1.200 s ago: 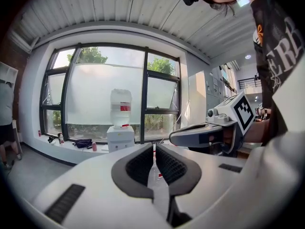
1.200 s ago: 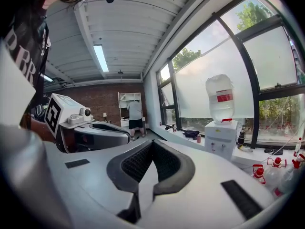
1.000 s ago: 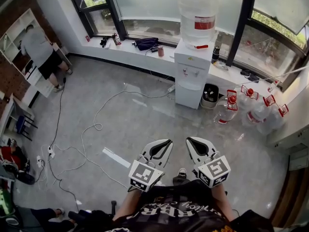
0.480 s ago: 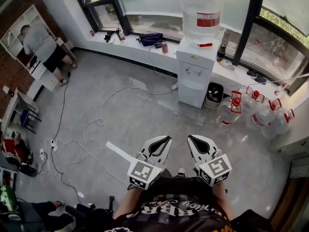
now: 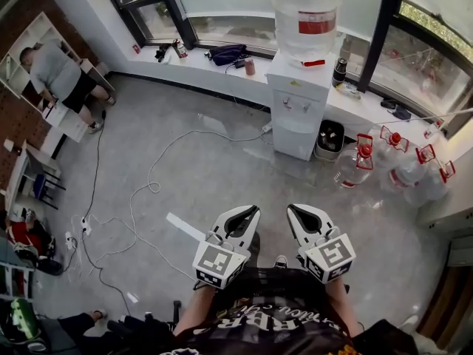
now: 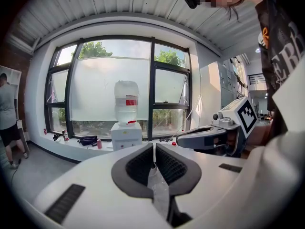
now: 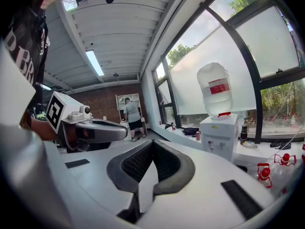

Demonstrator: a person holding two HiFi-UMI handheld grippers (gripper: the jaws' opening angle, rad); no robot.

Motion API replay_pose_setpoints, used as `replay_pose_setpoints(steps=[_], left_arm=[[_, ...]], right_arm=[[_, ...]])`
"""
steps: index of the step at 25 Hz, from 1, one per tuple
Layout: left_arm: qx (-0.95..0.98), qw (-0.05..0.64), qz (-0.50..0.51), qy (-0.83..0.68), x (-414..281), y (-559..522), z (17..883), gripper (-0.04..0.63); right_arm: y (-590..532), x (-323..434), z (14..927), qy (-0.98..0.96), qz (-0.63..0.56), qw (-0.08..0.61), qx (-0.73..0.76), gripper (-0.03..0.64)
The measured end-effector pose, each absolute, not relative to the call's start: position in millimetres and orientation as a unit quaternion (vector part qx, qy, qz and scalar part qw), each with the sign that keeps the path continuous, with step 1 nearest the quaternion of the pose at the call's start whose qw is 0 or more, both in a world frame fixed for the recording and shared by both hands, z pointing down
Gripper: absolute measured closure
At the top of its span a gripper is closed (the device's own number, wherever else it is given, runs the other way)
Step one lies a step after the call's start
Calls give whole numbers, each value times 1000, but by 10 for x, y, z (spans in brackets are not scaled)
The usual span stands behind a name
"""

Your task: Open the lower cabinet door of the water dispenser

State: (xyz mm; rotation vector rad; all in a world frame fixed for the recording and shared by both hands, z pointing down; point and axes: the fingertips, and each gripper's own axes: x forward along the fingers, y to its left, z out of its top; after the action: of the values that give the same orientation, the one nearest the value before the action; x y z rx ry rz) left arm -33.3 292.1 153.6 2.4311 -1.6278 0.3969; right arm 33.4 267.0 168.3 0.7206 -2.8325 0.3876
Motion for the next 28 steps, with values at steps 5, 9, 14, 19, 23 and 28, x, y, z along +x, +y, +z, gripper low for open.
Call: replay_pose_setpoints(steps=[5,9,14,19,23,28], left_arm=[[833,99,128,-529,-550,2560,1638,569],[850,94,125,-504,-806,2122,1669,569],[874,80,125,-463,-1239,1574,1581,569],[893,80,136,-422,-1698,1133,1653,569],[908,85,144,-384,-1935,869,1796,569],[925,85,156,-337,-1925,615,2007,569]], right_arm=[[2329,165,1770,-948,133,99,273,604],[1943,-97,1829,-938,133,107,301,604],[1434,-565,1766,-926,138,100,337,604],[1005,-1003,1843,-911,145,109,371,604],[746,-1190,1996,-892,156,122,406,604],[512,-1150,2233,-871,169,136,440,604]])
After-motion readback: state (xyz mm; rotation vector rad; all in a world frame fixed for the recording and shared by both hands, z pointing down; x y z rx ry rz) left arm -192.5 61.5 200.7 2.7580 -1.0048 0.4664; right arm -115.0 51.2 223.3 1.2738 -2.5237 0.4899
